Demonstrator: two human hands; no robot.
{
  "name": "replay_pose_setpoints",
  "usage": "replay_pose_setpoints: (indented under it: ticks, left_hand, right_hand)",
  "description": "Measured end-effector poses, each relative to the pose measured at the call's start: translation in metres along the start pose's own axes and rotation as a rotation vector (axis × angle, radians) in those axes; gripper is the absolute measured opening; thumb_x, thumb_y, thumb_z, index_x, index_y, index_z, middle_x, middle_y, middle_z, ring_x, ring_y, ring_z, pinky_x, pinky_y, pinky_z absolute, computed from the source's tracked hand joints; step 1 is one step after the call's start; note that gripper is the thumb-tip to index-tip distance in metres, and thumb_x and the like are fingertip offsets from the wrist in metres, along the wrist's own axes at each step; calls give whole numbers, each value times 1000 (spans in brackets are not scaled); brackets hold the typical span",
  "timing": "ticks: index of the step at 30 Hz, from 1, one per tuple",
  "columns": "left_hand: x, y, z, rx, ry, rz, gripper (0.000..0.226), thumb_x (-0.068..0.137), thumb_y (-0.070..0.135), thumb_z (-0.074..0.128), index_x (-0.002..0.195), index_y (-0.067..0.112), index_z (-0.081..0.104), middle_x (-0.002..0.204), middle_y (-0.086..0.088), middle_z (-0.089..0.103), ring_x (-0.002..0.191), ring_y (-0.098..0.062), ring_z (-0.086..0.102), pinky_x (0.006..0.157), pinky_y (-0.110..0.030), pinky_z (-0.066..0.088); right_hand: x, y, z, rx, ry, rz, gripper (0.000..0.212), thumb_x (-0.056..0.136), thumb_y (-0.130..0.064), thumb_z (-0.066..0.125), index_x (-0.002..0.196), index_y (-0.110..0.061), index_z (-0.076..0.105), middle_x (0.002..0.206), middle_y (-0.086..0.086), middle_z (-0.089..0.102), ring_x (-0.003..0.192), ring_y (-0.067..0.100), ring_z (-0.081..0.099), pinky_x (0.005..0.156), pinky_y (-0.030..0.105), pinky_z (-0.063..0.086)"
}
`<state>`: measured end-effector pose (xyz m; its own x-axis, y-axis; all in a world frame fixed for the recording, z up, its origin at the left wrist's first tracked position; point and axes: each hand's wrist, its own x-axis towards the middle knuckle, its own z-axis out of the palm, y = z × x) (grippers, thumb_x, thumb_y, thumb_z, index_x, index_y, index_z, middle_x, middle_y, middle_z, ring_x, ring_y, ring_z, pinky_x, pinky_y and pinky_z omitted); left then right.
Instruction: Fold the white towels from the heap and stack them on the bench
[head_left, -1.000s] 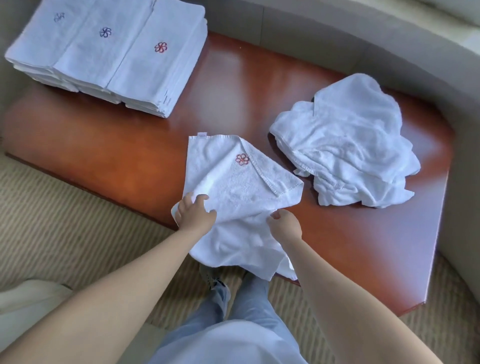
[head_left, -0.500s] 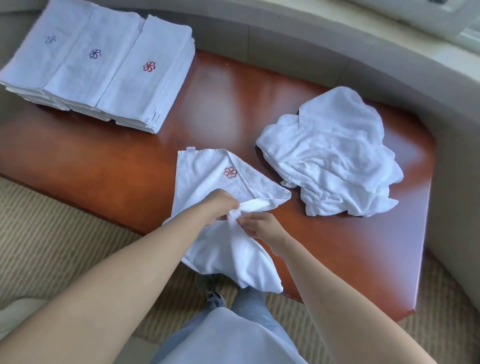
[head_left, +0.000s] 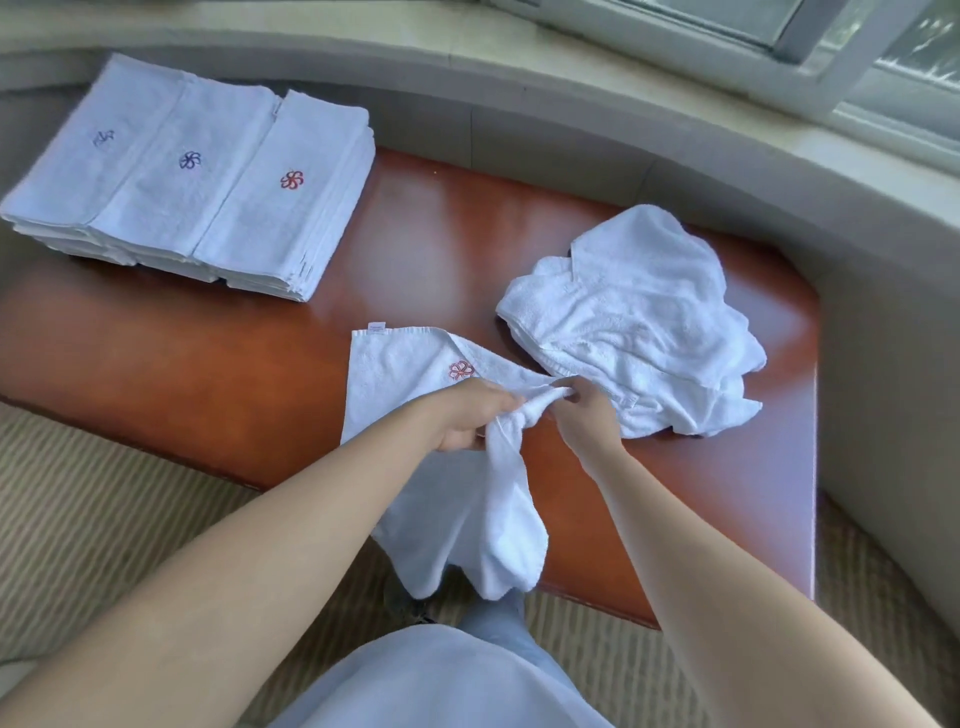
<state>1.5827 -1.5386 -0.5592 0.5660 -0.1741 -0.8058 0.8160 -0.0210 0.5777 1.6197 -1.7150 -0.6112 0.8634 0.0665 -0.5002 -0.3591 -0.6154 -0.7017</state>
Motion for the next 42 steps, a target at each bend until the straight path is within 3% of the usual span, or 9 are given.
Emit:
replay_pose_setpoints:
  ticks: [7,11,16,20,25,29,33,38,42]
  left_hand:
    - [-44,62,22,-151,-394,287,24,95,36,70,111,17,70,103,-6,71,96,-20,67,94,-38,51]
    - [-79,70,-24,-371,-412,418,41,99,32,62,133,10,66,125,-11,68,112,-24,65,94,-36,53]
    - [-89,-1,-123,-633,23,423,41,100,21,59,138,7,62,133,-14,65,115,-27,63,89,-33,52]
    - [-66,-83,-164,-538,582,158,32,102,25,60,134,24,59,148,-6,56,121,-20,60,102,-34,45]
    - [-38,-149,-163,-369,561,-107,57,100,31,63,152,26,39,155,-3,41,133,-21,43,108,-38,39]
    - [-15,-164,-146,-346,481,-135,47,100,29,63,145,30,48,147,3,49,134,-20,45,110,-38,43]
    - [16,-158,-136,94,544,16,25,97,26,59,110,47,54,113,20,48,122,-22,51,88,-27,46]
    - [71,-163,-141,688,598,-30,66,94,22,61,154,30,33,151,-1,39,137,-33,37,102,-45,47]
    - [98,-146,-147,679,599,-6,17,90,7,50,82,22,52,83,3,52,83,-30,54,64,-37,44]
  right_hand:
    - [-32,-95,-78,146,458,-257,37,75,-9,48,98,-32,66,76,-8,68,74,0,62,61,17,45]
    - [-44,-162,-61,135,424,-452,34,77,-14,50,97,-37,64,84,-23,67,82,-11,62,67,8,43]
    - [-42,-183,35,-45,-134,-555,59,90,-24,62,143,-43,48,126,-16,62,103,5,66,86,24,54]
    - [-36,-118,98,-297,-401,-366,58,94,-29,66,148,-37,46,131,-8,60,116,15,61,99,27,46]
    - [-14,-36,110,-556,-527,-103,44,98,-29,61,142,-27,56,143,-2,54,120,17,58,99,29,46]
    - [17,-16,106,-666,-385,-94,52,98,-25,57,149,-28,45,147,2,44,111,21,61,82,31,47]
    - [50,-4,109,-794,-288,-175,71,96,-20,58,159,-29,24,158,0,31,138,24,41,102,40,45]
    - [80,21,113,-814,-55,-168,61,95,-29,62,151,-24,37,147,2,40,129,26,46,105,40,39]
    - [99,32,99,-275,319,237,54,88,-35,65,134,-15,45,133,8,50,118,30,54,100,44,42]
